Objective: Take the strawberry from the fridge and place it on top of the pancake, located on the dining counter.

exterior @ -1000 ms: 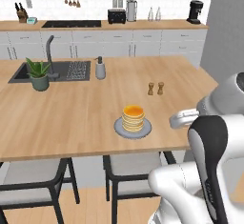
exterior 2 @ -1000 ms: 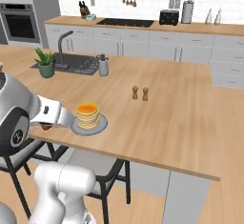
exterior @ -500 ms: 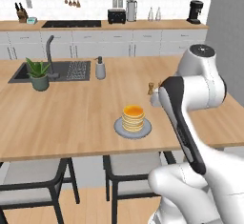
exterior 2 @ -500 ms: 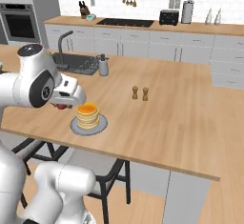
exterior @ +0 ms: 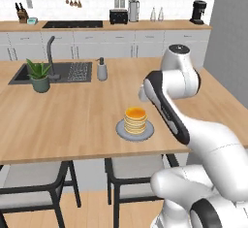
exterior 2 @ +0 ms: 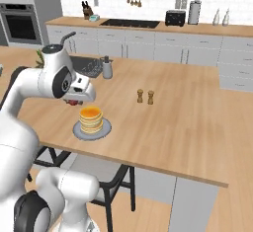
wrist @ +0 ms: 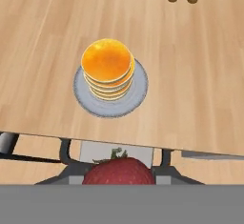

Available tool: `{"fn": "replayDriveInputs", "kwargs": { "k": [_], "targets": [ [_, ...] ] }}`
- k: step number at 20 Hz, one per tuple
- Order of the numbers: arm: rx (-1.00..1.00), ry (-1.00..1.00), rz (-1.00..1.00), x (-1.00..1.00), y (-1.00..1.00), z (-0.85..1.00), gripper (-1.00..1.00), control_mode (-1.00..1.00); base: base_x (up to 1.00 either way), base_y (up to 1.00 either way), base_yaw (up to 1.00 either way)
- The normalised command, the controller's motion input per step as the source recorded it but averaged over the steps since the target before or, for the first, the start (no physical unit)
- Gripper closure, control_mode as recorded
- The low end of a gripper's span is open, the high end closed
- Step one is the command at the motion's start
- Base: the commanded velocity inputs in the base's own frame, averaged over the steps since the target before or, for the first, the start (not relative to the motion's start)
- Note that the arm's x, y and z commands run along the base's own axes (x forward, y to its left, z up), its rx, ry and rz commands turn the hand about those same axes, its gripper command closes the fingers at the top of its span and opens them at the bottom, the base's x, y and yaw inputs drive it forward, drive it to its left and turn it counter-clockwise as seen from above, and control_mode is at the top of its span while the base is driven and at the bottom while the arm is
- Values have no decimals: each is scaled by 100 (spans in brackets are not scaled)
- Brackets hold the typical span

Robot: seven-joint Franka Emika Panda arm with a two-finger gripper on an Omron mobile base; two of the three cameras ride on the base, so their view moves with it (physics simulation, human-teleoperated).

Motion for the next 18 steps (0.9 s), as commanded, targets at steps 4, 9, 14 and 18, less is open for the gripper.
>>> {"fn": "replayDriveInputs", "kwargs": {
  "k": [4,9,14,18],
  "targets": [
    [3,0,1,60,0,-52,100,-100,0,0,0],
    [0,0,0,27,0,-43,100,-100,0,0,0],
    [0,5,0,46,0,-39,100,-100,0,0,0],
    [0,3,0,46,0,-37,100,-100,0,0,0]
  ]
}}
